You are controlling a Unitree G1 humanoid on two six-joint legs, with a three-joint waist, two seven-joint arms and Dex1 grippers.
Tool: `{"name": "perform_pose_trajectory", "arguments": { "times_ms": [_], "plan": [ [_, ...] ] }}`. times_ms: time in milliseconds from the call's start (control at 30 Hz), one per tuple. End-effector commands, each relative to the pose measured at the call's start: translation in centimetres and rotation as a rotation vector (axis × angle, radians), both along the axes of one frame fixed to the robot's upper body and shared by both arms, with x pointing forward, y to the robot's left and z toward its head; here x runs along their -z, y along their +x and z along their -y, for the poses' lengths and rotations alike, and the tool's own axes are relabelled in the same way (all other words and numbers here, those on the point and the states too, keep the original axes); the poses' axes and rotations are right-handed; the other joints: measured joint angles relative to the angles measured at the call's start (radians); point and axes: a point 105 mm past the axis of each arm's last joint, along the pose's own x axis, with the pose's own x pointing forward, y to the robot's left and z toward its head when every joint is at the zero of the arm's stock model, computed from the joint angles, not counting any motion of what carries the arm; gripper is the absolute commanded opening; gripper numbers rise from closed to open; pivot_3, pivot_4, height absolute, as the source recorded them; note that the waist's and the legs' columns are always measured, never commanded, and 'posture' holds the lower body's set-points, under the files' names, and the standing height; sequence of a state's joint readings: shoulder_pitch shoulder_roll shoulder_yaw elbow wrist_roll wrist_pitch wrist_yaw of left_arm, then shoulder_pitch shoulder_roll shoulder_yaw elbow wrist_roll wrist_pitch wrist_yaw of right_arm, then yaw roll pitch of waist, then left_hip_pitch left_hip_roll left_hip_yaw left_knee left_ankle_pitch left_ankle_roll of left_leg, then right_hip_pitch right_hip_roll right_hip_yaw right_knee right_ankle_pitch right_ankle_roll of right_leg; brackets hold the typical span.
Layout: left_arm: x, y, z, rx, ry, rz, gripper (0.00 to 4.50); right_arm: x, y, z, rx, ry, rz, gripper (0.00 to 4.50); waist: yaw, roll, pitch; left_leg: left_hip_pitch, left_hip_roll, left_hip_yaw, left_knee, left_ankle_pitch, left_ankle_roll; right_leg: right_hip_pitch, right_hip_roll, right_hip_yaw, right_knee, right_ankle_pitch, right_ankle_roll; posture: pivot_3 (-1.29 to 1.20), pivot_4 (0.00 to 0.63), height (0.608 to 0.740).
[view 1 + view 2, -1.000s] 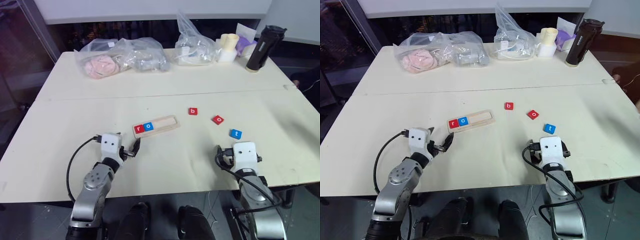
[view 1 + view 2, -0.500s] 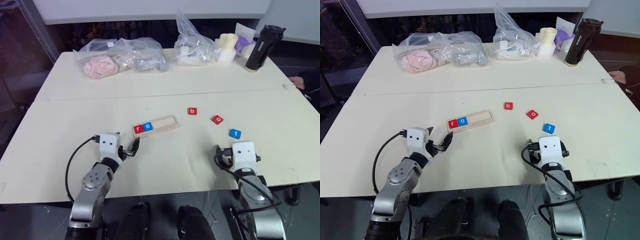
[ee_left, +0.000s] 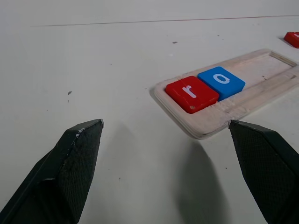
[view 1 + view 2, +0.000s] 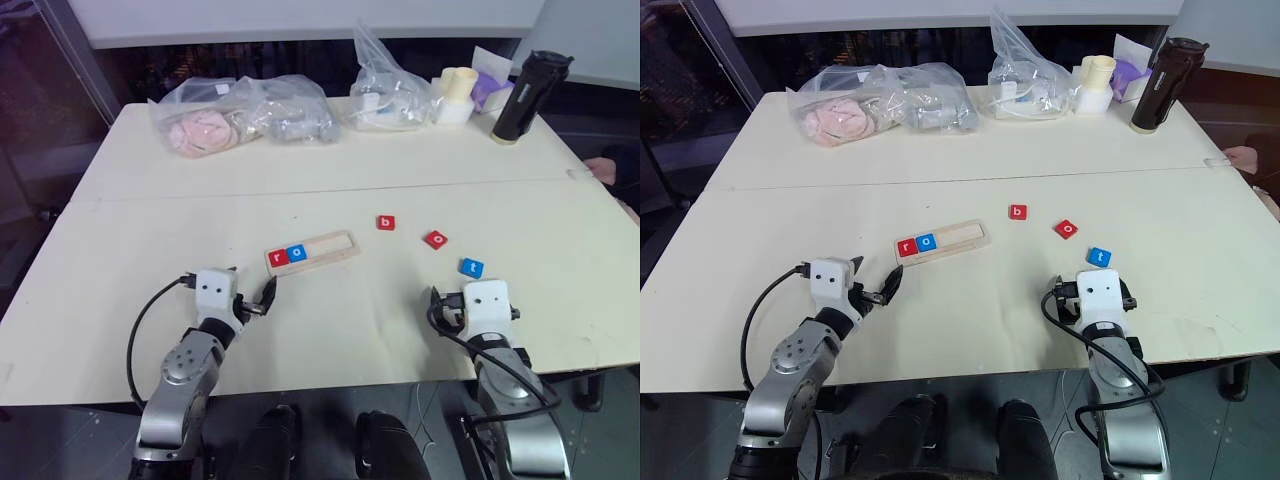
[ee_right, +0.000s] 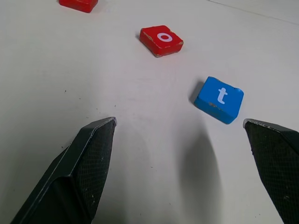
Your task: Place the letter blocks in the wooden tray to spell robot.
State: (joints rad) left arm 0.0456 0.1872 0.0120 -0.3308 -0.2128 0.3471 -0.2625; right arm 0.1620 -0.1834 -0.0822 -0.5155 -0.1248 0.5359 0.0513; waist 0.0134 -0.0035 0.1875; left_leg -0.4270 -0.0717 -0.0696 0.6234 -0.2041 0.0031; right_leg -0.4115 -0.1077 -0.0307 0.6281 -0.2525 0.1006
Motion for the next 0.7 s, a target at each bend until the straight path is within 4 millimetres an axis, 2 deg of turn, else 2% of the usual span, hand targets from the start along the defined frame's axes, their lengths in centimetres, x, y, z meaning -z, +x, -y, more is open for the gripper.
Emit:
{"name": "perform_pose_trajectory", "arguments": {
  "times_ms": [33, 100, 200, 233, 367, 467, 600, 700],
  "plan": [
    [-2.8, 0.5, 0.1, 0.144, 0.001, 0.069, 4.5, -2.1, -0.1, -0.4, -0.087, -0.035, 0.042, 4.42, 0.0, 0.0, 0.0, 0.0, 0.0, 0.0, 0.0, 0.0, 0.0, 0.0, 0.0, 0.0, 0.0, 0.0, 0.0, 0.0, 0.15, 0.725],
    [-3.5, 0.8, 0.0, 0.214, 0.006, 0.076, 4.5, -2.5, -0.2, -0.7, -0.15, -0.033, 0.03, 4.42, 0.0, 0.0, 0.0, 0.0, 0.0, 0.0, 0.001, 0.0, 0.0, 0.0, 0.001, 0.0, 0.001, 0.0, 0.0, 0.0, 0.15, 0.725],
    [-4.3, 0.5, 0.7, 0.509, 0.07, 0.037, 4.5, -3.1, -1.0, -2.7, -0.408, -0.03, -0.055, 4.42, -0.002, 0.0, 0.0, 0.0, 0.0, 0.0, 0.002, 0.0, 0.0, 0.0, 0.002, 0.0, 0.001, 0.0, 0.0, 0.0, 0.15, 0.725],
    [-4.3, 0.6, 0.5, 0.568, 0.102, 0.019, 4.5, -3.4, -1.3, -3.1, -0.481, -0.044, -0.078, 4.42, -0.003, 0.0, 0.0, 0.0, 0.0, 0.0, 0.002, 0.0, 0.001, 0.0, 0.003, 0.0, 0.001, 0.0, 0.0, 0.0, 0.15, 0.725],
    [-4.4, 3.0, -1.8, 0.681, 0.214, -0.03, 4.5, -4.9, -1.5, -2.9, -0.623, -0.093, -0.129, 4.42, 0.0, 0.0, 0.001, 0.001, 0.0, 0.0, 0.002, 0.001, 0.002, 0.001, 0.003, 0.0, 0.001, 0.0, -0.001, 0.0, 0.15, 0.725],
    [-4.4, 4.7, -2.8, 0.772, 0.299, -0.068, 4.5, -6.3, -1.6, -3.4, -0.714, -0.071, -0.144, 4.42, 0.001, -0.002, 0.002, 0.0, 0.001, 0.0, 0.004, 0.001, 0.002, 0.001, 0.002, -0.001, 0.001, 0.0, -0.001, 0.0, 0.15, 0.725],
    [-3.6, 6.0, -3.2, 0.882, 0.374, -0.115, 4.5, -7.5, -2.4, -4.6, -0.83, -0.061, -0.17, 4.42, 0.002, -0.003, 0.002, -0.002, -0.001, 0.0, 0.004, 0.001, 0.004, 0.001, -0.001, -0.001, 0.0, 0.0, 0.0, 0.0, 0.15, 0.725],
    [-3.1, 6.6, -3.0, 0.94, 0.392, -0.149, 4.5, -7.9, -2.6, -4.9, -0.85, -0.073, -0.178, 4.42, 0.001, -0.003, 0.002, -0.003, -0.002, 0.0, 0.004, 0.0, 0.005, 0.001, -0.003, -0.001, -0.001, 0.0, 0.001, 0.0, 0.15, 0.725]
  ]
}}
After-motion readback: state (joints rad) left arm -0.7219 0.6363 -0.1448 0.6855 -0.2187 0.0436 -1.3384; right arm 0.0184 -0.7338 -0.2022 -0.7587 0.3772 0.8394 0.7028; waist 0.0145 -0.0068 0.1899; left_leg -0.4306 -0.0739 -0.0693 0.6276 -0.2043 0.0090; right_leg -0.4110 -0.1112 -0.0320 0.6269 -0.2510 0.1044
